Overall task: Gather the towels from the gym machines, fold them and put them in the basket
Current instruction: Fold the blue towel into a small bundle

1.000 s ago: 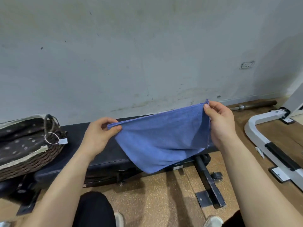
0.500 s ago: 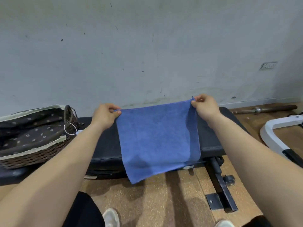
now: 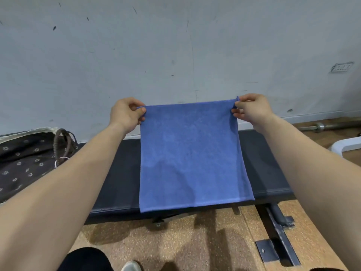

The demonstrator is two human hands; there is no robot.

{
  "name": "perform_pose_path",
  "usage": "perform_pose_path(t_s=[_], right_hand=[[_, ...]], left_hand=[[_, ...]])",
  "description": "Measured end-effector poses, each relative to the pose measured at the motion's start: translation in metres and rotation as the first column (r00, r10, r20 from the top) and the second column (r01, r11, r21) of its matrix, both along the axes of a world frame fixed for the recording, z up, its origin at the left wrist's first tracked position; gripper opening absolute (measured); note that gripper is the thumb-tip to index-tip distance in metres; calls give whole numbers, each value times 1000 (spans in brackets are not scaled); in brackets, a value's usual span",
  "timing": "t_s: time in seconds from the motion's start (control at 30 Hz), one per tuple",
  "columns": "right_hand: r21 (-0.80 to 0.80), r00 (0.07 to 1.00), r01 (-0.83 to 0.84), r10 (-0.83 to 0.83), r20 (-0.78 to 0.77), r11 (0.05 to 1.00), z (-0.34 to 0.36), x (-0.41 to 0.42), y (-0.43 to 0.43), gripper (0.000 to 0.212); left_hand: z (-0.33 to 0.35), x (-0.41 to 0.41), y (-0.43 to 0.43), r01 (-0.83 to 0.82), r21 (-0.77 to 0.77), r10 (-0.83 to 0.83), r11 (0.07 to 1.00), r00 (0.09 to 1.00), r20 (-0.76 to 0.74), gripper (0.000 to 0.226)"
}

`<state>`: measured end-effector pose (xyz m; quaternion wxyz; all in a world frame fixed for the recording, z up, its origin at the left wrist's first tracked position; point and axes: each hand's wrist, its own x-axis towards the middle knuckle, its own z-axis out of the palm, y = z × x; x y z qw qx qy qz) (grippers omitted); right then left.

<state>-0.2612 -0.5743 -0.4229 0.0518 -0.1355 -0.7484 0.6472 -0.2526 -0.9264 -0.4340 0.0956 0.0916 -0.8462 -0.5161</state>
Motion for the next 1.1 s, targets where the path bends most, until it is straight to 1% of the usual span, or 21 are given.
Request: perform_pose_path(t_s=[0.07, 0.13, 0.17, 0.27, 0.33, 0.37, 0.4, 0.47, 0.5, 0.67, 0.8, 0.93, 1.03, 1.1], right_hand=[[-60, 998, 5, -8, -60, 998, -1, 2, 1, 6], [-118, 996, 14, -25, -91, 993, -4, 11, 2, 10], [-141, 995, 23, -37, -96, 990, -7, 18, 3, 11], [-151, 994, 50, -64, -91, 987, -28, 52, 3, 9], [-152, 995, 79, -87, -48, 985, -48, 80, 5, 8], [-116, 996, 87, -90, -24, 990, -58, 94, 6, 10], [-29, 996, 88, -88, -6, 996, -68, 106, 6, 12], [193, 997, 69, -74, 19, 979, -82, 122, 9, 11], [238, 998, 53, -62, 31, 970, -85, 126, 10, 10], [297, 996, -34, 6, 92, 954, -87, 132, 18, 8], [301, 988, -116, 79, 132, 946, -87, 138, 25, 10], [325, 988, -139, 107, 115, 935, -85, 142, 27, 12], [328, 989, -140, 116, 92, 934, -85, 144, 31, 14], [377, 988, -151, 131, 78, 914, -85, 145, 34, 15]], left_hand=[[4, 3, 1, -20, 10, 20, 1000, 998, -55, 15], [7, 14, 3, -39, 11, 40, 999, 995, -91, 5], [6, 22, 5, -45, 1, 45, 999, 994, -99, 5], [-5, 59, 13, -56, -73, 50, 996, 995, -85, 7], [-22, 88, 17, -68, -129, 60, 989, 996, -65, 8], [-32, 101, 18, -64, -157, 56, 985, 997, -55, 9], [-42, 112, 18, -47, -183, 40, 982, 998, -39, 11], [-57, 126, 19, 19, -223, -19, 975, 1000, 6, 12], [-61, 130, 18, 54, -241, -49, 969, 998, 27, 12], [-62, 138, 9, 154, -310, -126, 938, 986, 108, 15], [-65, 143, 5, 207, -336, -176, 919, 977, 123, 17], [-68, 145, 1, 282, -362, -248, 888, 959, 137, 19], [-69, 147, -1, 323, -327, -281, 888, 945, 169, 17], [-71, 147, -3, 341, -346, -293, 874, 938, 185, 15]])
